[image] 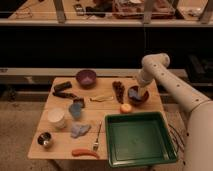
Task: Place banana in purple bowl
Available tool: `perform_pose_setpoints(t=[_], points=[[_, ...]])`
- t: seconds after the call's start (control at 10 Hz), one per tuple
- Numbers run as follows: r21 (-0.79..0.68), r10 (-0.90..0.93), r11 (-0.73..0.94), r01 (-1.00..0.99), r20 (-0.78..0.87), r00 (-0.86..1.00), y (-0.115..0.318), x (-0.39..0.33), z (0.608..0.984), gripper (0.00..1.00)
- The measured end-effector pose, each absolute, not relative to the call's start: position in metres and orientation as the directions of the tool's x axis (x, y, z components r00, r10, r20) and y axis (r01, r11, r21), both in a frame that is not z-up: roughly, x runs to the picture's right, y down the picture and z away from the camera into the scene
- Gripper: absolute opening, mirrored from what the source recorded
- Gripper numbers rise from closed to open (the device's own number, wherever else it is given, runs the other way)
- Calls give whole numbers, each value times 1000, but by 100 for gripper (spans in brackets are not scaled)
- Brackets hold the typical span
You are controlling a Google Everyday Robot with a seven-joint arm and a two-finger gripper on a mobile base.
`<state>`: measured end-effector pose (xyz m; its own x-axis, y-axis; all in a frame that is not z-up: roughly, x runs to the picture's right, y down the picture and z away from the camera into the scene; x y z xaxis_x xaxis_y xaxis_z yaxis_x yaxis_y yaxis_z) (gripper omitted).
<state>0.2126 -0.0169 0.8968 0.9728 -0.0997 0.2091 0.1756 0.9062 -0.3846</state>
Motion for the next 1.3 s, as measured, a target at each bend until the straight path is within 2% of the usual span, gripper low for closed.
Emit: perform_pose_setpoints(t=[0.8, 1.3], points=[[-393, -130, 898, 199, 194, 972, -21, 198, 888, 71], [-413, -184, 846, 336, 365, 912, -13, 76, 851, 71]])
